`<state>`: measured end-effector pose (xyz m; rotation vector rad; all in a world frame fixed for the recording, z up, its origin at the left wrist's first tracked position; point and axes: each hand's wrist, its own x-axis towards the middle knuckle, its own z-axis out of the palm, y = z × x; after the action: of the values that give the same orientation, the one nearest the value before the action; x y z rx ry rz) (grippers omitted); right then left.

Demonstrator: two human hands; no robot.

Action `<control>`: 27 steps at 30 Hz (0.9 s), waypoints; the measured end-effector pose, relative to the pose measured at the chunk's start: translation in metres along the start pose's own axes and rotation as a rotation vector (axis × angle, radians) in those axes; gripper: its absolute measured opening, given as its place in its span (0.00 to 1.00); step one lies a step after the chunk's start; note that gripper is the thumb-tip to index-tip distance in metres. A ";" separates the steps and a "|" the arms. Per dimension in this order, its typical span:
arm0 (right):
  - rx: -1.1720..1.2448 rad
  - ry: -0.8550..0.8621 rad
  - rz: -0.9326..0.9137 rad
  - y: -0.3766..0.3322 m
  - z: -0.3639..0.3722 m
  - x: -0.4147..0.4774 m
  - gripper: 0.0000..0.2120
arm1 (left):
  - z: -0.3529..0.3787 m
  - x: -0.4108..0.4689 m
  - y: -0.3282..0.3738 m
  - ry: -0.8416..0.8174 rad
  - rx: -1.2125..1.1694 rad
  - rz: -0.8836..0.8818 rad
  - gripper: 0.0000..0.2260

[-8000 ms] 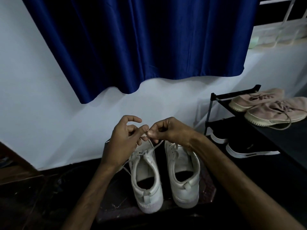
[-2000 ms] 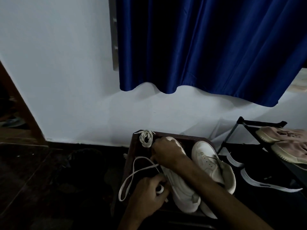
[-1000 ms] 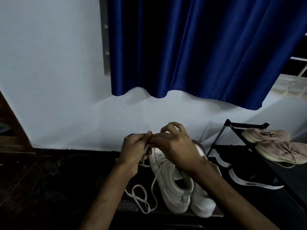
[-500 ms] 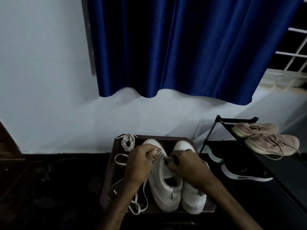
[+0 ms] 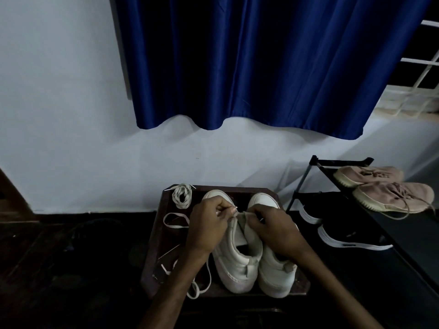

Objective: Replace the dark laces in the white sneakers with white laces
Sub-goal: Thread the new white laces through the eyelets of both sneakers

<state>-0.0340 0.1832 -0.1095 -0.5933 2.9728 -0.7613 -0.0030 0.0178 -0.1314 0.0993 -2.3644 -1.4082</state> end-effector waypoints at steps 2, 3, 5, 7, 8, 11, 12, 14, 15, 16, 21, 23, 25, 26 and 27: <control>-0.022 0.021 0.010 -0.002 0.002 -0.002 0.09 | 0.001 0.000 -0.001 -0.039 0.053 0.005 0.02; 0.002 0.010 0.009 -0.002 0.002 -0.002 0.08 | 0.001 0.001 -0.002 -0.068 0.079 -0.010 0.03; 0.051 -0.020 0.009 0.002 0.002 -0.002 0.07 | -0.001 0.005 -0.007 -0.118 0.112 -0.047 0.04; 0.068 -0.039 0.012 0.006 0.001 0.000 0.07 | -0.004 0.010 -0.005 -0.156 0.145 -0.050 0.04; 0.082 -0.044 0.013 0.007 0.002 0.000 0.07 | -0.004 0.012 -0.002 -0.168 0.177 -0.039 0.04; 0.115 -0.036 0.017 0.007 0.004 0.001 0.07 | -0.003 0.014 0.006 -0.190 0.303 -0.010 0.04; 0.120 -0.030 0.019 0.008 0.004 0.001 0.07 | -0.001 0.014 0.007 -0.194 0.342 -0.006 0.06; 0.128 -0.027 0.026 0.008 0.004 0.001 0.06 | 0.004 0.014 0.007 -0.188 0.398 -0.018 0.07; 0.137 -0.027 0.030 0.007 0.004 0.001 0.06 | 0.006 0.014 0.008 -0.179 0.429 -0.031 0.07; 0.141 -0.027 0.034 0.007 0.004 0.000 0.07 | 0.008 0.014 0.009 -0.172 0.463 -0.044 0.08; 0.116 -0.025 0.044 0.003 0.003 -0.002 0.09 | 0.012 0.013 0.020 -0.158 0.609 -0.057 0.06; 0.117 -0.028 0.051 0.000 0.002 -0.003 0.09 | 0.015 0.010 0.024 -0.149 0.647 -0.053 0.06; 0.078 -0.016 0.052 -0.005 0.002 -0.003 0.10 | 0.019 0.007 0.026 -0.133 0.701 -0.032 0.07; 0.051 0.000 0.054 -0.008 0.002 -0.004 0.11 | 0.021 0.006 0.026 -0.128 0.714 -0.021 0.07; 0.032 0.021 0.060 -0.011 0.002 -0.005 0.11 | 0.021 0.005 0.026 -0.129 0.715 -0.012 0.07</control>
<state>-0.0256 0.1748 -0.1064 -0.4959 2.9760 -0.8132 -0.0116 0.0468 -0.1164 0.2170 -2.8627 -0.5219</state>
